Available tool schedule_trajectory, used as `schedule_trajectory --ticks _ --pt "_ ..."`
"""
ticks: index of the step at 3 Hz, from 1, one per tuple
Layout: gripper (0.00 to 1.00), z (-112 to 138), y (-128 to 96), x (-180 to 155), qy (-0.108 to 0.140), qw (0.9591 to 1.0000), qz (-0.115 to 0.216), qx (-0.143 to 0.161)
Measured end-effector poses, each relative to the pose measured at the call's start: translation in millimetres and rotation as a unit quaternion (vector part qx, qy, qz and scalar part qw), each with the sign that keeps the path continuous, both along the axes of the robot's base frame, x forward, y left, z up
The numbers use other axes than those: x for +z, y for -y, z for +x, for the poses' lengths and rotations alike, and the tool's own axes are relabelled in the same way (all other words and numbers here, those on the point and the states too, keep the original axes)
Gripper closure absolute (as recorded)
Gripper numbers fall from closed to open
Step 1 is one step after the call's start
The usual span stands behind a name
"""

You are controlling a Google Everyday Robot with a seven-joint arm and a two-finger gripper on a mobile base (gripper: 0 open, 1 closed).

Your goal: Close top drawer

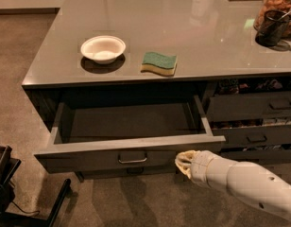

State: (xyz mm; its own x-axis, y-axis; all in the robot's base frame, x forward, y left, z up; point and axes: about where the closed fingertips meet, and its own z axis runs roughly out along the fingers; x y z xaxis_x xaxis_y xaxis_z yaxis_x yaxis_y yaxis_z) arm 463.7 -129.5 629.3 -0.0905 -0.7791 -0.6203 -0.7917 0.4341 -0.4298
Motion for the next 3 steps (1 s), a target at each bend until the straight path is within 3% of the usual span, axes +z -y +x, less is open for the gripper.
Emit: schedule_trajectory --ticks 1,3 --pt "1.0 11 -1 -3 0.039 0.9993 -0.002 0.002" --pt "1.0 41 3 -4 0.122 0.9923 0.009 -0.022"
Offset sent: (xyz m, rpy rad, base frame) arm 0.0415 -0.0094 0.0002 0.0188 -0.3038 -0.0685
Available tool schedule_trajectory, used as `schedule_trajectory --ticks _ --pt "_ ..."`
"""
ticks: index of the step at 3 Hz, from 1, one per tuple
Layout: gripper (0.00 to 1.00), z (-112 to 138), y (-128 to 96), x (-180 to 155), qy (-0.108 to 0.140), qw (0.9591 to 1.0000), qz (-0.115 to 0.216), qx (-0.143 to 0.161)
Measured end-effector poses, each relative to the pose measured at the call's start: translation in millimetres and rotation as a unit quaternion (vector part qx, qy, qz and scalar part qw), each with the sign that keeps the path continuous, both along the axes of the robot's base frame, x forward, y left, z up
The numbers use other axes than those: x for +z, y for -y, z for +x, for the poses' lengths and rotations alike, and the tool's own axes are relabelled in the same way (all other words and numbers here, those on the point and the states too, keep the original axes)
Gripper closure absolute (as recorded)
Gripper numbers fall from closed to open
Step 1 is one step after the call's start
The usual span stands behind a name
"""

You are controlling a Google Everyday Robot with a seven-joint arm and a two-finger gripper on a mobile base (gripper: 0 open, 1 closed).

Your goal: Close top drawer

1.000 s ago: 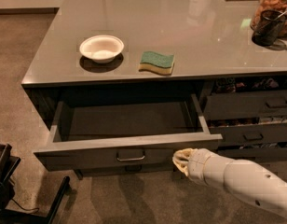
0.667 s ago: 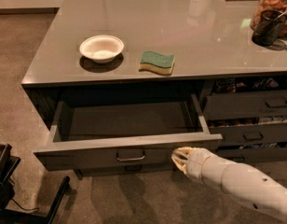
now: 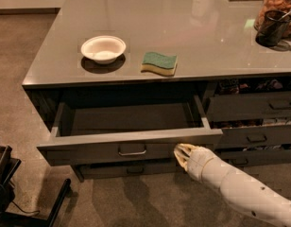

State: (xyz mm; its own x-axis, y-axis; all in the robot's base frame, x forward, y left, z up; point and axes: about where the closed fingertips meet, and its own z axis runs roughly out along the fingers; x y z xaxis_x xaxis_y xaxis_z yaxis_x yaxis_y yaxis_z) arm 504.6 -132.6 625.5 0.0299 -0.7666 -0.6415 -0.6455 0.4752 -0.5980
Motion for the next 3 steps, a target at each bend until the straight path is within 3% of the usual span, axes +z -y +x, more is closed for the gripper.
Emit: schedule_trajectory --ticks 1,3 --pt "1.0 17 0 -2 0.02 0.9998 0.002 -0.005" --pt "1.0 62 -7 -9 0.034 0.9994 -0.001 -0.004"
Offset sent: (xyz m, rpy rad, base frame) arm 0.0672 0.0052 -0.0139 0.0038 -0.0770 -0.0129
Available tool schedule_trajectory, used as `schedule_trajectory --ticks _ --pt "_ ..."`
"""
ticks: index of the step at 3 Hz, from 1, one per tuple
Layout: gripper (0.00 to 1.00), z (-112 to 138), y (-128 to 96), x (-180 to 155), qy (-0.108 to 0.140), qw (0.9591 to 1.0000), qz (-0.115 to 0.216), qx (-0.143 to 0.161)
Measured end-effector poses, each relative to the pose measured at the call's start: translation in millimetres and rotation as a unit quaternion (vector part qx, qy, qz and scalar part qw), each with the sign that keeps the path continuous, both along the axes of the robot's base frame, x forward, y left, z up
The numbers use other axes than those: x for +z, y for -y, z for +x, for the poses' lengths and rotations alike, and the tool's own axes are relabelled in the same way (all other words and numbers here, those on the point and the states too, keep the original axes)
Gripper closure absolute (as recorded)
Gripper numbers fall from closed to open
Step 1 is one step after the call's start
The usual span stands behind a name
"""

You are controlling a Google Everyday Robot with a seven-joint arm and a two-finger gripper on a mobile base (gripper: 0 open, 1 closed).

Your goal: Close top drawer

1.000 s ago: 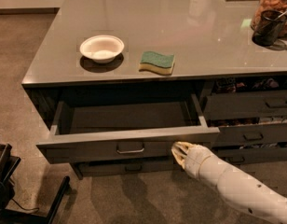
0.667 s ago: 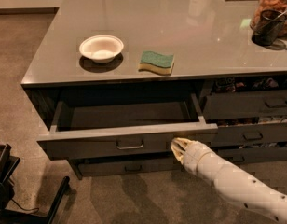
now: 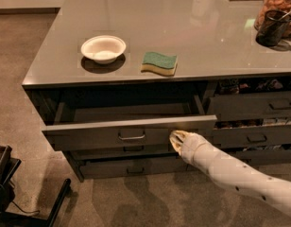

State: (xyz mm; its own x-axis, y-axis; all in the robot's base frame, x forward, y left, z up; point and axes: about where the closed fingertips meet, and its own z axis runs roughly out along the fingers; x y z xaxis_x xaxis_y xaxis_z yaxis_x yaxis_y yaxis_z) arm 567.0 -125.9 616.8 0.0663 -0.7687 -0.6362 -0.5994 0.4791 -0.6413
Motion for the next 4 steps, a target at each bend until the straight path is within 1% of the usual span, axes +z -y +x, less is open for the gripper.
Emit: schedule_trajectory --ticks 2,4 --pt "1.0 37 -10 4 0.008 0.9998 -0.016 0.003" --pt "1.0 66 -19 7 0.013 0.9996 -0.026 0.005"
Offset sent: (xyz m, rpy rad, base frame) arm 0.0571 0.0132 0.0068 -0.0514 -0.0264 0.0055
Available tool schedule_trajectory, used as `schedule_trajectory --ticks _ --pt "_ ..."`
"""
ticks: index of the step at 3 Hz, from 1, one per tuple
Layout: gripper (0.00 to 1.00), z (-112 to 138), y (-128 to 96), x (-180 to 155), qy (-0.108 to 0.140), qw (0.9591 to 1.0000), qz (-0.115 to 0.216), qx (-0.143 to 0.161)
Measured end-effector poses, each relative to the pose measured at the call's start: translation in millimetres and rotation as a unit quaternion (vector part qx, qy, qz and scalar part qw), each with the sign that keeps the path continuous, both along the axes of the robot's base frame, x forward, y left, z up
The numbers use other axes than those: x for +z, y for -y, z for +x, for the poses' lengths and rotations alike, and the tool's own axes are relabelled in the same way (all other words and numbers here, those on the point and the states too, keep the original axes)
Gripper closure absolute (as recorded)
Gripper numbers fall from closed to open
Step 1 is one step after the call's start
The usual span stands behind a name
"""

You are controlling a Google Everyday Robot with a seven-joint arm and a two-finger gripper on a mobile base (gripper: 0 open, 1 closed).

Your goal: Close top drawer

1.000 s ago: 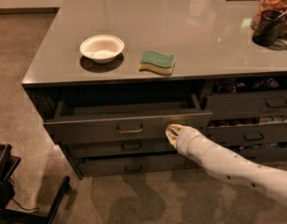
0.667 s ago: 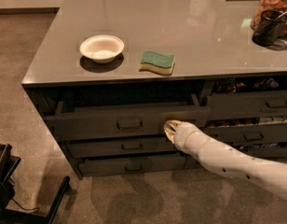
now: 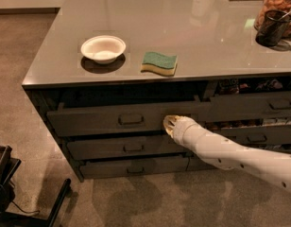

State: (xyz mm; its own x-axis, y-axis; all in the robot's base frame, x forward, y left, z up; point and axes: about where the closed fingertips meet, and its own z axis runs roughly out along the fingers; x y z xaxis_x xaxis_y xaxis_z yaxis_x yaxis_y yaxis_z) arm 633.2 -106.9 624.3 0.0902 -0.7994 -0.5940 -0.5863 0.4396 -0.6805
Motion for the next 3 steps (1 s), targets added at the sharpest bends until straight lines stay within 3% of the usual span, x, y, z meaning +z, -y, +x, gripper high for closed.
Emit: schedule_trajectory --ticks 1,3 --pt "1.0 23.2 -11.6 2.6 0.003 1.0 -0.003 0.004" --pt "1.0 17.5 -13.1 4.0 -0.01 0.9999 -0.007 0.008"
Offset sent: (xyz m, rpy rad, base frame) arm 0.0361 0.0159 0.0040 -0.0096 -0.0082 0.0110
